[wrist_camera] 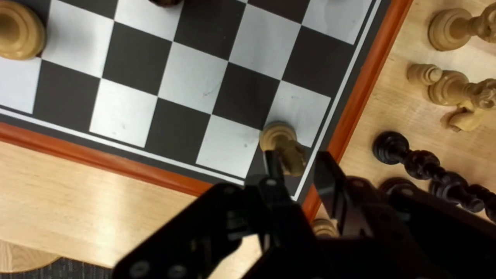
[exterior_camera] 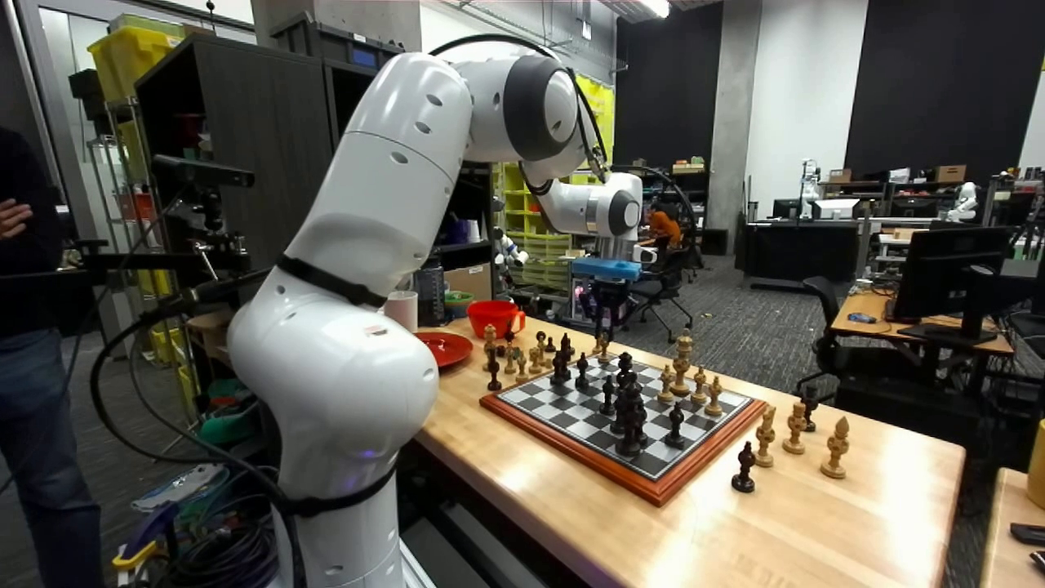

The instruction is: Move the beige piece on the left backwards

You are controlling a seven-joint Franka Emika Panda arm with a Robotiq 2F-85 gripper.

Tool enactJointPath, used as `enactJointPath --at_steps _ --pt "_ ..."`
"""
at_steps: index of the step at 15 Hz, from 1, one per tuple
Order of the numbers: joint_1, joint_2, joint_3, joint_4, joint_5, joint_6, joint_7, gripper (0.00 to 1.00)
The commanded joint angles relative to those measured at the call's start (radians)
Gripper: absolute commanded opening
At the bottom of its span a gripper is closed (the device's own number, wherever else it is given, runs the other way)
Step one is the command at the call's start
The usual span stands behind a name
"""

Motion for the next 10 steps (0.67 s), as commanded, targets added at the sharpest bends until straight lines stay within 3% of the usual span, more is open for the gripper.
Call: enactJointPath --at_steps 1,10 --pt "0.007 -0.010 -0.002 0.002 0.014 -0.018 -0.016 0.01" --pt "0.012 -0.087 -0.004 -0.045 0.006 -0.074 -0.006 0.03"
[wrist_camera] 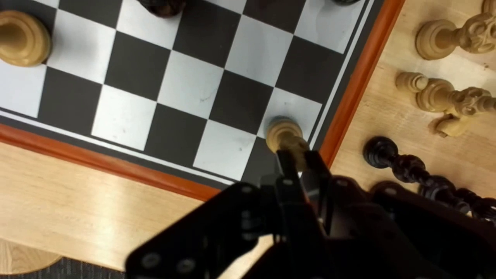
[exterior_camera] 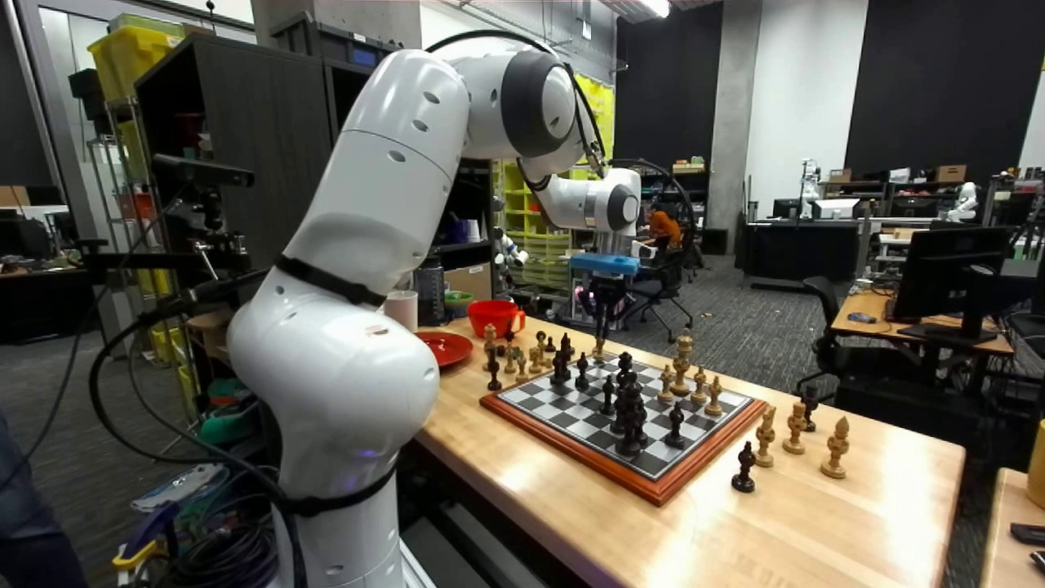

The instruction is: Move the beige piece on the left backwards

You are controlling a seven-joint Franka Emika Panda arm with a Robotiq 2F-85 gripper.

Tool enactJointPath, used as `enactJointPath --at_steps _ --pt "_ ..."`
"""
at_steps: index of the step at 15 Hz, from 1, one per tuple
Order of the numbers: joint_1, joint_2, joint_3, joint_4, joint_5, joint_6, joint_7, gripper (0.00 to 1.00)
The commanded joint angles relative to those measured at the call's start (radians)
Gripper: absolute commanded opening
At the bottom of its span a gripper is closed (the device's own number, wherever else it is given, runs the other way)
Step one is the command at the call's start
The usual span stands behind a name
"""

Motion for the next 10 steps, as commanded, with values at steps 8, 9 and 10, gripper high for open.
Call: enactJointPath --at_steps 8,9,10 --pt "0.003 -0.173 0.004 -0.132 0.025 -0.118 -0.008 0.03" --pt "0.003 -0.182 0.006 -0.148 0.028 -0.116 -0.009 0.03" --pt "0.002 -0.187 0.007 -0.164 0.031 -0.108 -0.010 0.03"
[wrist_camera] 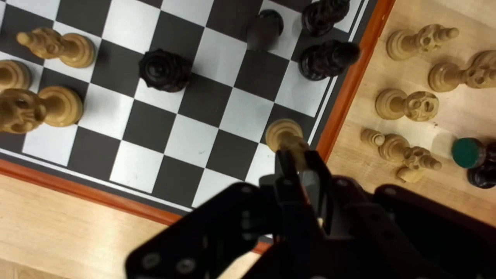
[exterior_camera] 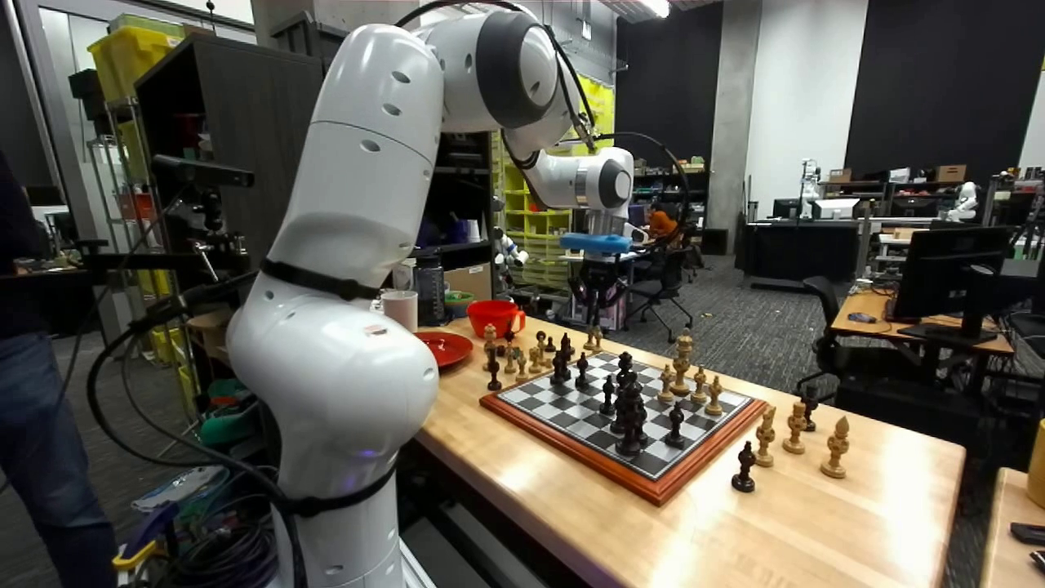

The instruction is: Move the beige piece on the left backwards

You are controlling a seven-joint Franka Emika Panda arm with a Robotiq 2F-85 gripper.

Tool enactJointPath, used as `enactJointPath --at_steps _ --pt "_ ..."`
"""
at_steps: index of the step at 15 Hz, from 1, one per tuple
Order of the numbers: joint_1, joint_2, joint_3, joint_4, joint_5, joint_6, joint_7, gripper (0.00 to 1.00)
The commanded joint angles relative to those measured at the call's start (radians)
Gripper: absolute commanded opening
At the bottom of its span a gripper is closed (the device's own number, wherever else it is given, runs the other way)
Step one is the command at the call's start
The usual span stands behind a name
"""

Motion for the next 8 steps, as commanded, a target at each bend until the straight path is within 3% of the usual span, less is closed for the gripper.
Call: enactJointPath --at_steps 1,8 --pt "0.003 -0.065 0.003 -0.093 0.031 0.013 -0.009 0.03" --pt "0.009 -0.066 0.012 -0.154 0.044 0.094 -0.016 0.03"
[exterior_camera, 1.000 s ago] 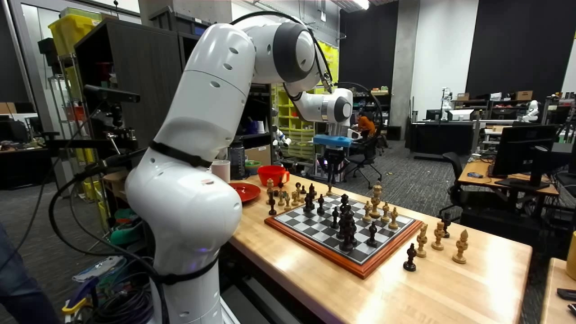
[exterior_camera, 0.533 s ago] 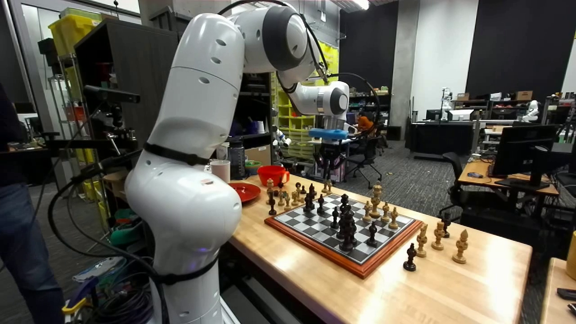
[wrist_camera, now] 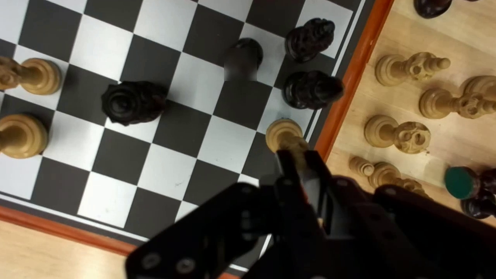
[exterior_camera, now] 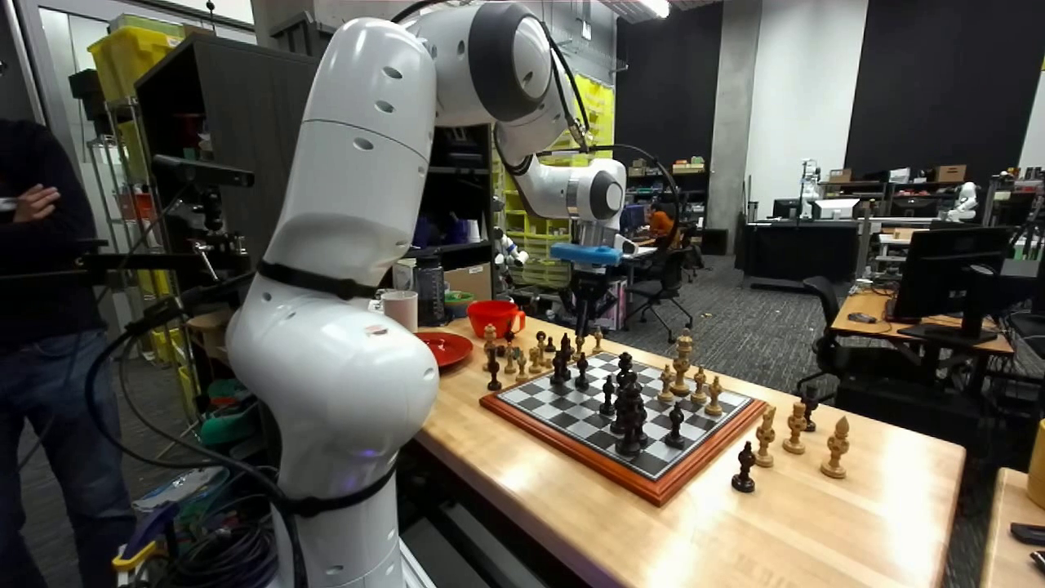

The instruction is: Move the beige piece on the left backwards

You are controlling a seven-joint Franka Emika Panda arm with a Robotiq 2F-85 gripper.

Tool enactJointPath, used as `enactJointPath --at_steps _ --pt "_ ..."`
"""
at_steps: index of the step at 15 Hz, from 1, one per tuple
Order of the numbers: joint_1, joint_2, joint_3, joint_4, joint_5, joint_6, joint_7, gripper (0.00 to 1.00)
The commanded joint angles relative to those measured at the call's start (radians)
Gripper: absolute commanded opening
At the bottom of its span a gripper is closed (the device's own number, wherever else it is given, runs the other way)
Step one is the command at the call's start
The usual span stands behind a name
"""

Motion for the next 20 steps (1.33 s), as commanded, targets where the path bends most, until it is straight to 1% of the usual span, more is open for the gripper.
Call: enactJointPath --at_steps 1,10,20 --pt "0.005 -0.034 0.004 -0.061 0.026 0.055 -0.018 0.03" --pt "0.002 -0.044 0.007 -0.129 0.029 0.133 -0.023 0.03" --pt "-0.004 -0.097 0.006 -0.206 0.051 0.139 -0.024 0.03"
